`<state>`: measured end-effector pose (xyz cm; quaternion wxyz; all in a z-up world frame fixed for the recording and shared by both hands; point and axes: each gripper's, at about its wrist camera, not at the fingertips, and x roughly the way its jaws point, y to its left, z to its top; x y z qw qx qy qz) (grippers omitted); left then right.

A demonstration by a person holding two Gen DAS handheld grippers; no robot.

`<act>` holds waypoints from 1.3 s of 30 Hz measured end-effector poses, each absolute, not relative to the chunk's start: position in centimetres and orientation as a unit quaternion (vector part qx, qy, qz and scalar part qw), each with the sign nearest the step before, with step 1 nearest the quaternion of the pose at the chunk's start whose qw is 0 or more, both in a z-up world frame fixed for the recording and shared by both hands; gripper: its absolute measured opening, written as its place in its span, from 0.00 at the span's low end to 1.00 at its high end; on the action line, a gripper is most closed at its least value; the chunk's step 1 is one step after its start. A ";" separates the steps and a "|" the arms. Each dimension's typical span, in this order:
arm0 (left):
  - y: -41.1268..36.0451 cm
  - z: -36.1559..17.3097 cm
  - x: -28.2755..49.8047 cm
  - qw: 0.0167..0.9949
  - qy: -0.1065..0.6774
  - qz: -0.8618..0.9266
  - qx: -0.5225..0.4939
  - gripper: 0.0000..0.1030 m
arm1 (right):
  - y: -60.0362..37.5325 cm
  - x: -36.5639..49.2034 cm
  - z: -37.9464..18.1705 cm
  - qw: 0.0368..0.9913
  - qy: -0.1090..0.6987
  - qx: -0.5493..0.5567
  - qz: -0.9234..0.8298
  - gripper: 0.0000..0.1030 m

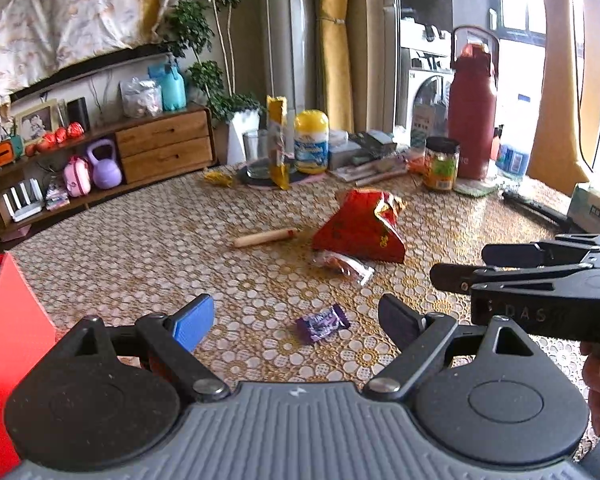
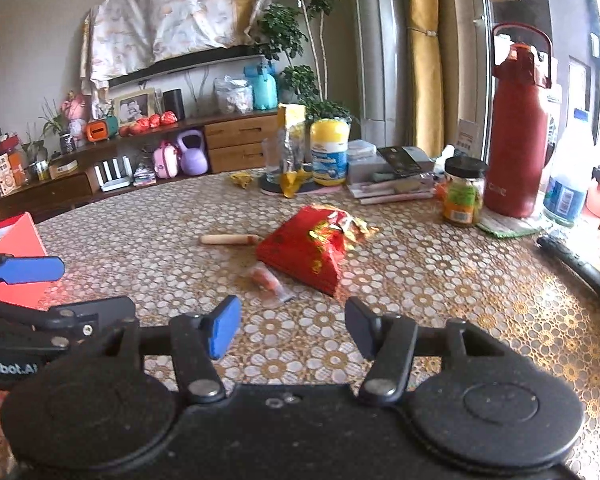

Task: Organize snacks
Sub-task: 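Move both open tools back toward the red chip bag and purple candy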

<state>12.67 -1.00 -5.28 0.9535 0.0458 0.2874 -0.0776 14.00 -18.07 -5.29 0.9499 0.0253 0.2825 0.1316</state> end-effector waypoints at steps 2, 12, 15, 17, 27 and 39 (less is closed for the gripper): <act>-1.3 -5.8 13.3 0.952 0.291 -0.080 0.045 0.87 | -18.5 14.3 -5.6 0.949 0.286 0.028 0.129 0.57; -2.1 -8.0 16.2 0.946 0.309 -0.093 0.043 0.87 | -19.8 15.6 -6.7 0.948 0.296 0.035 0.112 0.60; -2.1 -8.7 16.7 0.944 0.314 -0.093 0.041 0.87 | -19.9 15.9 -7.1 0.947 0.300 0.035 0.110 0.61; -2.1 -9.1 17.1 0.943 0.317 -0.094 0.039 0.87 | -20.0 16.0 -7.3 0.947 0.302 0.035 0.107 0.62; -2.1 -10.6 18.6 0.940 0.328 -0.092 0.037 0.87 | -21.0 16.0 -8.1 0.945 0.311 0.054 0.087 0.72; -2.6 -11.8 19.7 0.938 0.329 -0.100 0.039 0.87 | -22.2 15.3 -8.8 0.939 0.327 0.079 0.067 0.79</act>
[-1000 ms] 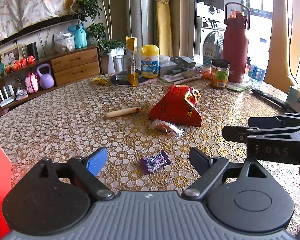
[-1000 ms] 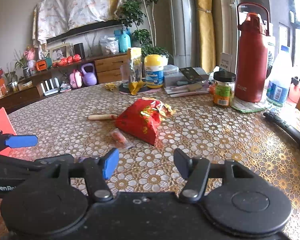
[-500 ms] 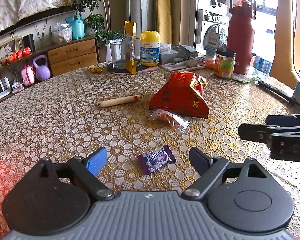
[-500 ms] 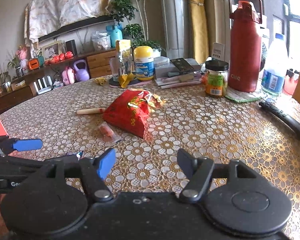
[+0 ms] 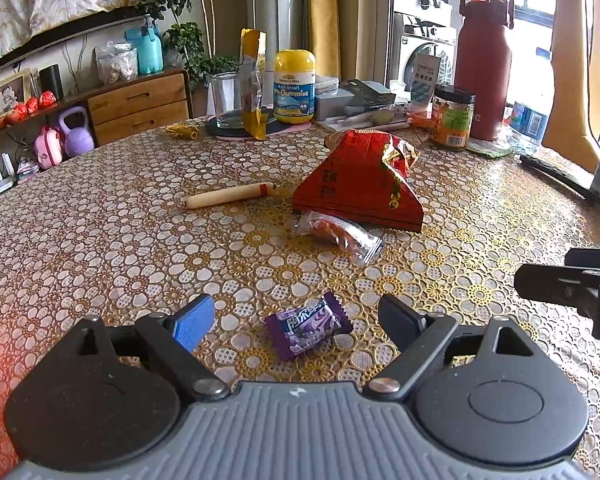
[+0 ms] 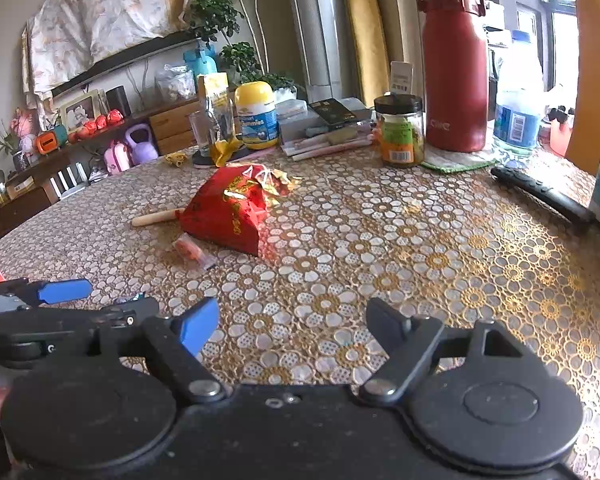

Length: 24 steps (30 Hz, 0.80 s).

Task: Organize snacks
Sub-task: 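Grasp the purple candy with the left tool while the right tool grasps the small clear wrapper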

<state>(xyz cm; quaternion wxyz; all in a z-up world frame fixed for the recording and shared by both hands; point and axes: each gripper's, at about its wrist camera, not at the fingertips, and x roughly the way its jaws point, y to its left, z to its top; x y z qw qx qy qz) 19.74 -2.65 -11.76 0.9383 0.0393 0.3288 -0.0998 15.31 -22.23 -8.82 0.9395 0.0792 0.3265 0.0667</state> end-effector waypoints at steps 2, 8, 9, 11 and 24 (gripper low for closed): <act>-2.8 -11.9 19.8 0.938 0.331 -0.098 0.040 0.87 | -22.2 15.3 -8.9 0.939 0.328 0.081 0.068 0.79; -2.9 -12.1 19.9 0.937 0.332 -0.102 0.042 0.61 | -22.1 15.4 -8.8 0.939 0.327 0.080 0.071 0.79; -2.9 -12.1 19.9 0.937 0.332 -0.102 0.041 0.61 | -22.1 15.5 -8.9 0.939 0.328 0.080 0.071 0.79; -2.9 -12.1 19.9 0.937 0.332 -0.106 0.039 0.55 | -22.0 15.5 -8.8 0.939 0.328 0.079 0.072 0.79; -2.0 -11.9 19.1 0.940 0.325 -0.101 0.024 0.28 | -20.5 18.4 -8.2 0.944 0.312 0.067 0.086 0.79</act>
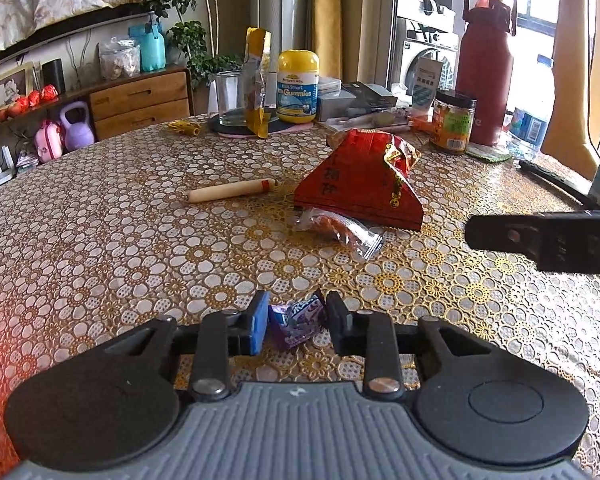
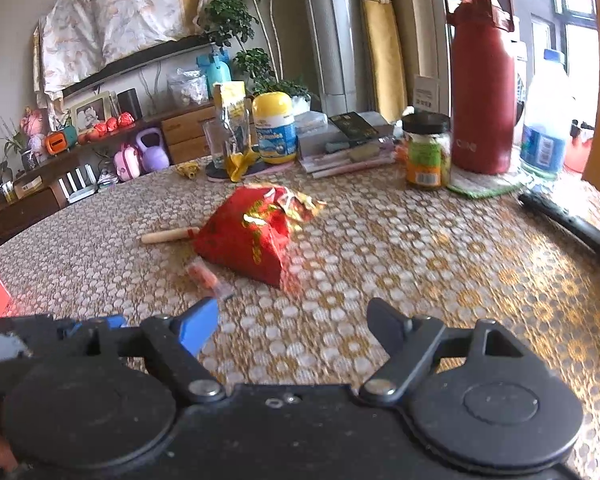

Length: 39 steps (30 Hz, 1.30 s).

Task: Organize snacks
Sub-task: 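Grasp the purple candy with the left tool while the right tool grasps the small clear wrapper, then carry the purple candy and clear wrapper over the white box with both tools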

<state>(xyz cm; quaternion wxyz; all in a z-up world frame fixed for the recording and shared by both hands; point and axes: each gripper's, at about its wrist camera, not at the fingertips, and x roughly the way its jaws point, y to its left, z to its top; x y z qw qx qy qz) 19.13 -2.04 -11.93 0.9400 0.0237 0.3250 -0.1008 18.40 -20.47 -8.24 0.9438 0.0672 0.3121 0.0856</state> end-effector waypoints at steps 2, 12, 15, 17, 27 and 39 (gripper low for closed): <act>-1.8 -11.8 18.9 0.941 0.323 -0.096 0.023 0.23 | -20.1 19.0 -8.4 0.943 0.314 0.066 0.088 0.79; 0.8 -9.8 17.1 0.949 0.308 -0.073 0.003 0.21 | -15.9 21.3 -9.0 0.936 0.317 0.027 0.152 0.77; 1.7 -8.9 16.1 0.953 0.298 -0.057 -0.007 0.21 | -14.4 22.0 -9.1 0.931 0.317 0.003 0.179 0.77; 2.4 -8.4 15.4 0.955 0.293 -0.049 -0.015 0.21 | -13.4 22.4 -9.2 0.930 0.313 -0.016 0.189 0.77; 4.2 -7.5 13.8 0.955 0.294 -0.030 -0.019 0.21 | -10.5 25.2 -10.5 0.921 0.321 -0.072 0.211 0.60; 4.3 -6.5 12.8 0.958 0.284 -0.030 -0.019 0.21 | -10.4 25.0 -10.7 0.915 0.333 -0.064 0.219 0.18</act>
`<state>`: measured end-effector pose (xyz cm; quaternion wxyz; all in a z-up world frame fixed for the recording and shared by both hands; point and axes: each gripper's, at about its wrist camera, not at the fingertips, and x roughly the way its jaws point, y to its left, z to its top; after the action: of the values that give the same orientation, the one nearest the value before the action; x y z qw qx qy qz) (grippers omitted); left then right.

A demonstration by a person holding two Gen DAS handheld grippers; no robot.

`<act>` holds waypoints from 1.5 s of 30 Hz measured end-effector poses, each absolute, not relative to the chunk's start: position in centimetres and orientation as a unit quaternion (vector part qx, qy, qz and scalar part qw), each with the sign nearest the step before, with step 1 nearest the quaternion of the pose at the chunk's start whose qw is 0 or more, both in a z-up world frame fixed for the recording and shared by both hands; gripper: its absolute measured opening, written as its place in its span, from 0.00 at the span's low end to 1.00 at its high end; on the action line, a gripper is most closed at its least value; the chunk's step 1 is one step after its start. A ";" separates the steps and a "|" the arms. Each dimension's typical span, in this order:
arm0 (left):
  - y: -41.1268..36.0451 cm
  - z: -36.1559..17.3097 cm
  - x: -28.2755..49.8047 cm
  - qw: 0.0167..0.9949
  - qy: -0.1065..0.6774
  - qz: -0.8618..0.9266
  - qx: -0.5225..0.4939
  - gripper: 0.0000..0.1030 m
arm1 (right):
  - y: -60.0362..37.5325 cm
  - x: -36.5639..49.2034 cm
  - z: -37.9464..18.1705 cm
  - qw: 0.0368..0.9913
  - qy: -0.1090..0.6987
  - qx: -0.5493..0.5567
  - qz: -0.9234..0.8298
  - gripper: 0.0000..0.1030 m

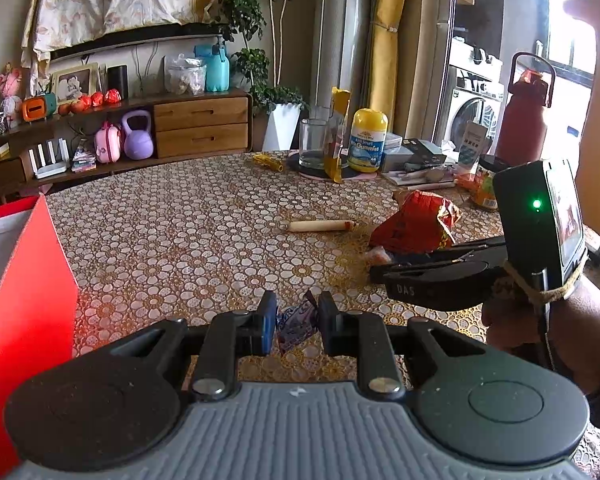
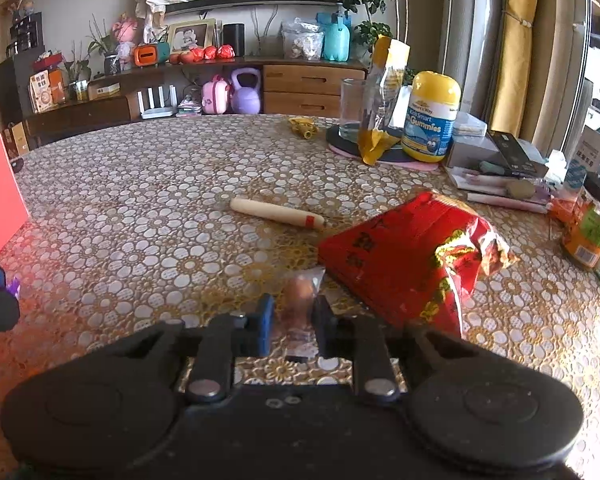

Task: Organize snacks
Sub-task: 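Carry the purple candy and clear wrapper over the white box with both tools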

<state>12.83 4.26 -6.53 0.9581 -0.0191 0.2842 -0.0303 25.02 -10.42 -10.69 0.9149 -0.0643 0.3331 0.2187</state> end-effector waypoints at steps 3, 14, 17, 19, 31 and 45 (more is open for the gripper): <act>4.3 -6.0 12.3 0.960 0.279 -0.028 -0.019 0.21 | -10.7 24.5 -10.4 0.916 0.334 -0.055 0.216 0.17; 4.5 -3.5 8.6 0.966 0.258 -0.023 -0.019 0.21 | -12.1 18.3 -6.9 0.926 0.306 -0.025 0.220 0.17; 4.7 -2.8 7.3 0.967 0.252 -0.018 -0.018 0.21 | -12.2 16.4 -5.8 0.928 0.301 -0.023 0.220 0.17; 4.8 -2.4 6.4 0.969 0.247 -0.017 -0.018 0.21 | -12.2 15.0 -5.2 0.929 0.297 -0.020 0.219 0.17; 8.3 0.6 1.9 0.976 0.214 0.030 -0.021 0.21 | -10.3 9.8 -0.7 0.934 0.262 -0.008 0.244 0.17; 17.8 1.9 -0.6 0.970 0.198 0.136 -0.030 0.21 | -0.3 7.2 4.2 0.908 0.213 -0.032 0.359 0.17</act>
<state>-0.60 17.78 1.88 0.9702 -0.0298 0.1984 0.1357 7.23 -0.32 4.15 0.9080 -0.0318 0.2135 0.3591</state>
